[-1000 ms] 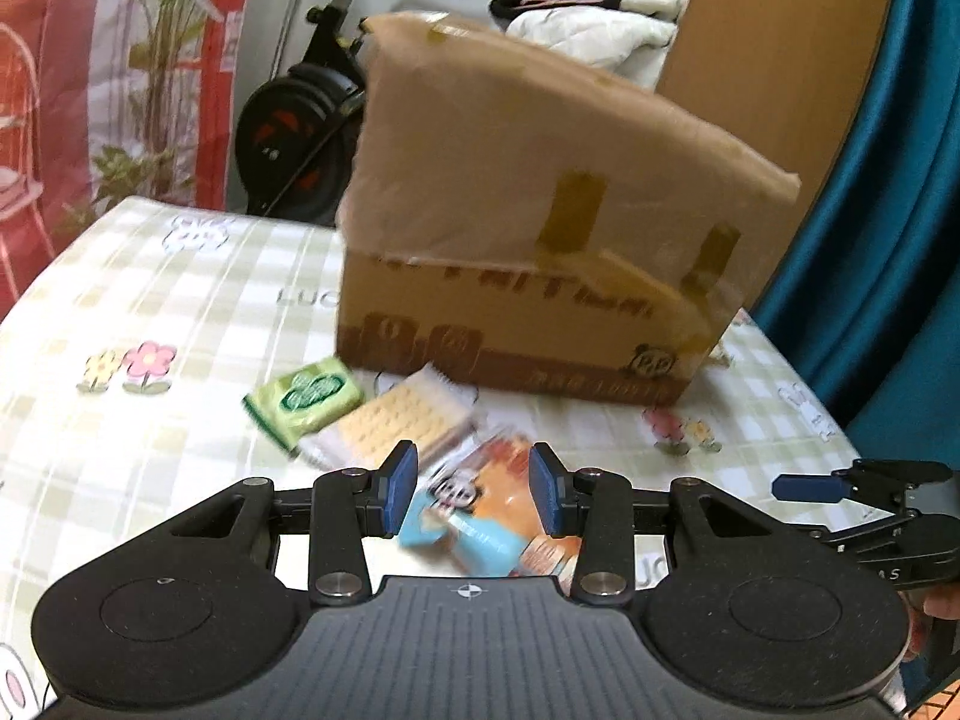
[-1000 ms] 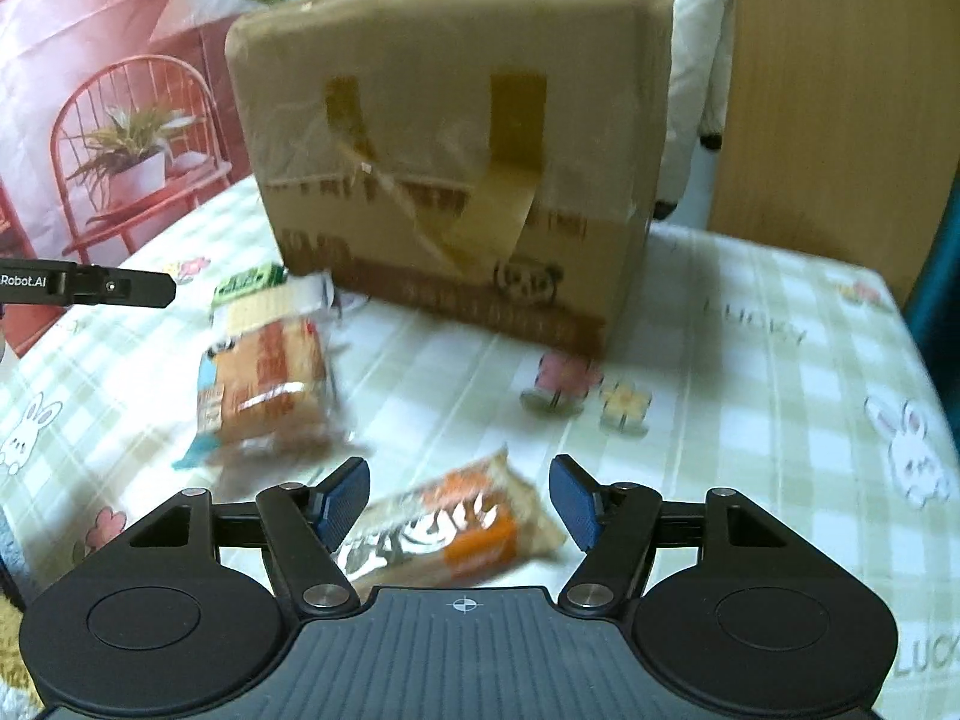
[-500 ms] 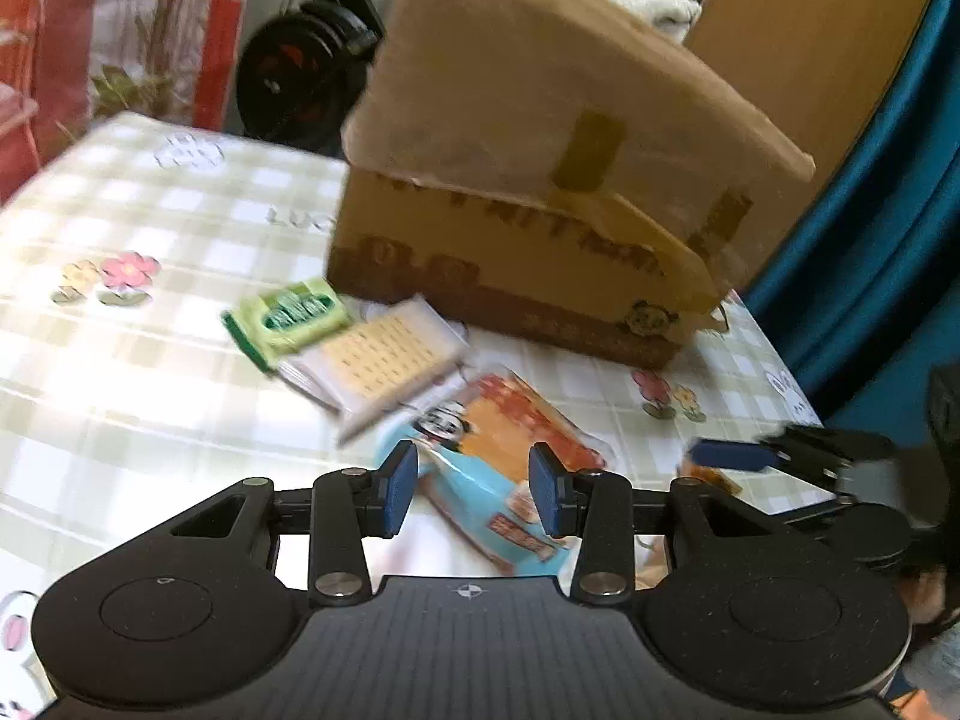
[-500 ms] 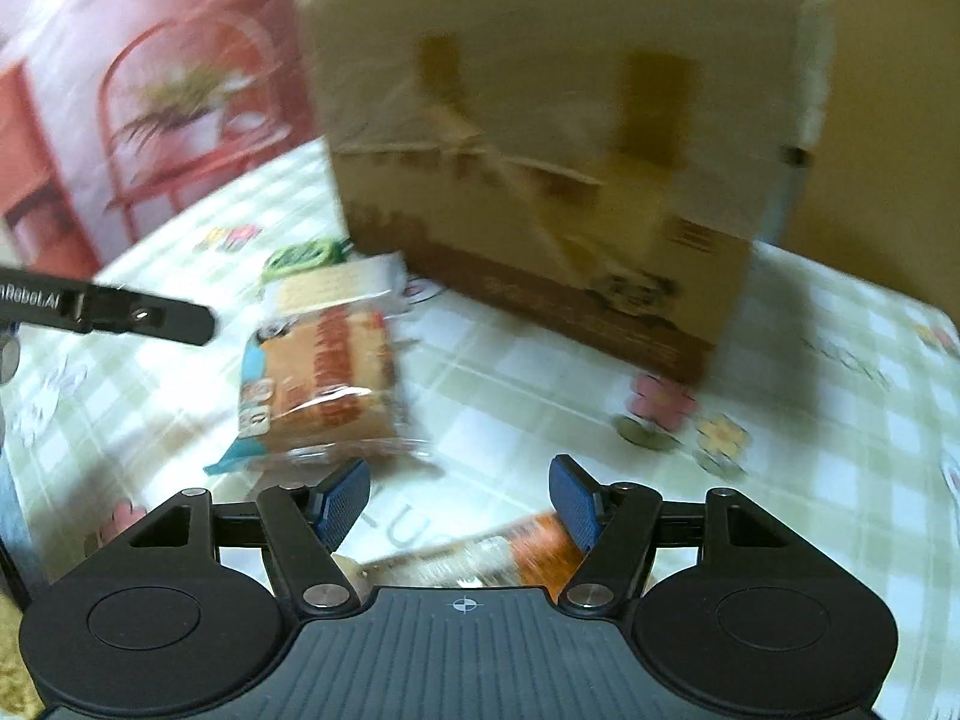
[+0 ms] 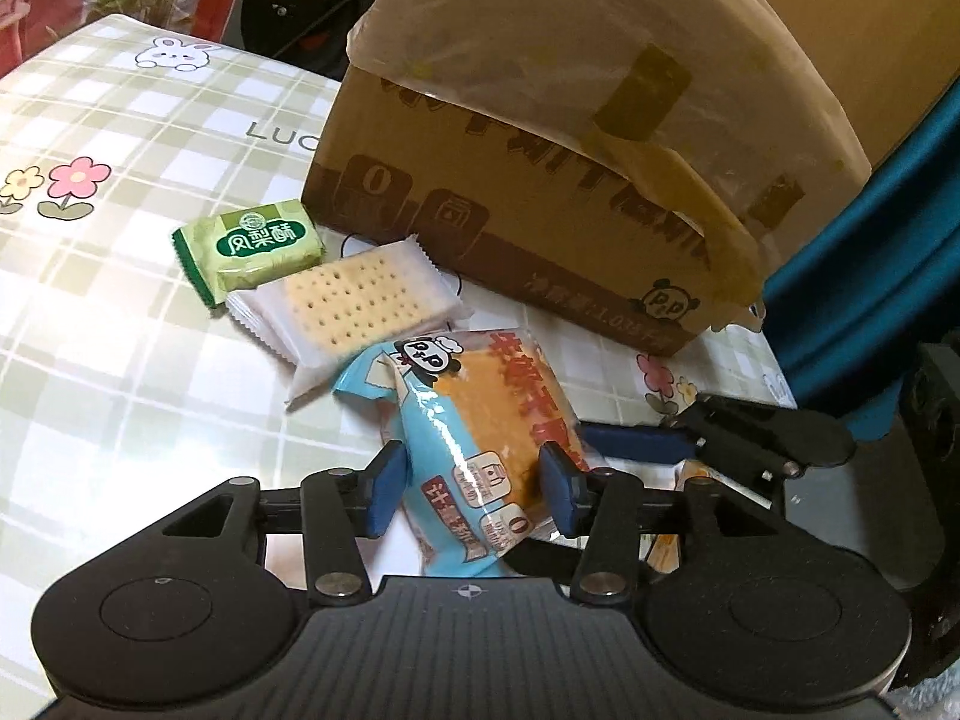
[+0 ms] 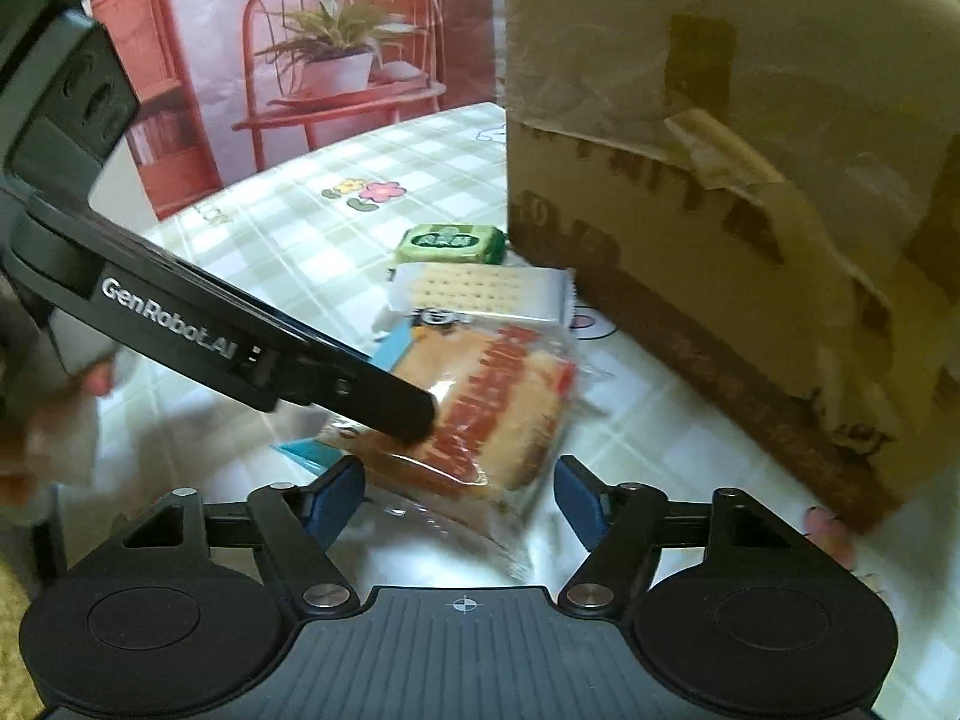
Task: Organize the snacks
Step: 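Close the left tool on the bread pack while the right tool pinches it too, then lift the bread pack with both tools into the box and open them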
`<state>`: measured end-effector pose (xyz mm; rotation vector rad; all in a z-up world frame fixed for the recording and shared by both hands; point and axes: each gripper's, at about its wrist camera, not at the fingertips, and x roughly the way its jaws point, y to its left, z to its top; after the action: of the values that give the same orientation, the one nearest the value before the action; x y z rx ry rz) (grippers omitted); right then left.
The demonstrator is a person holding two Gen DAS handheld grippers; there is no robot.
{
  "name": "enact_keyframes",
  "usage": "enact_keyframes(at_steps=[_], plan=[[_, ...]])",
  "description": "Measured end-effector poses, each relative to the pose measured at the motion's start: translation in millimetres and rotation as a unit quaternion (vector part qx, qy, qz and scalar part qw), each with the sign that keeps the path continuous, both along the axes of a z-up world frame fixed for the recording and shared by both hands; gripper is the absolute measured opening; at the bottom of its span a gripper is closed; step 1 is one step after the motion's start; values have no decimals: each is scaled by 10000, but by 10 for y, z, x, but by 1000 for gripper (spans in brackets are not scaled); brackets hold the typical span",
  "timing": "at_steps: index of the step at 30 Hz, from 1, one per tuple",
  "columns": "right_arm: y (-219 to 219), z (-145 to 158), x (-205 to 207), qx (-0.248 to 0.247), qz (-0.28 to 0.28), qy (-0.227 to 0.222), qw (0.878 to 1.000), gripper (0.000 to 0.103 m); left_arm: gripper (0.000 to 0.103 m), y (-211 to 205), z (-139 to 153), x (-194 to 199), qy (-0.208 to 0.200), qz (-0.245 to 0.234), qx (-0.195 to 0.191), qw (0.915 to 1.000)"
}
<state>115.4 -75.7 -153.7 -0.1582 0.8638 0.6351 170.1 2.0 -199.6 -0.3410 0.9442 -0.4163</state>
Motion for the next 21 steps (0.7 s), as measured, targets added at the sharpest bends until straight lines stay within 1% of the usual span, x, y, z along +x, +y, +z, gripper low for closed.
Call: enact_keyframes(at_steps=[1,2,5,6,11,16,21], plan=[[-2,3,-5,56,-28,8,10000,57,51,-3,8,0,-1,-14,-4,10000],[-5,6,-18,104,-54,10,9999,56,50,-12,14,2,-10,-32,3,10000],[-24,37,-88,173,-195,-13,9997,46,50,-58,38,-20,-82,-109,125,9998],[-35,47,-111,205,-250,-22,9995,44,50,-64,46,-32,-99,-126,146,9998],[-52,110,-232,314,-400,-187,9985,43,49,-54,147,-117,-234,-154,82,9996],[-70,329,-328,392,-411,-577,9967,43,49,-66,408,-198,-604,-205,99,9979],[-60,613,-360,445,-400,-994,9932,43,49,-59,724,-262,-1050,-169,132,9942]])
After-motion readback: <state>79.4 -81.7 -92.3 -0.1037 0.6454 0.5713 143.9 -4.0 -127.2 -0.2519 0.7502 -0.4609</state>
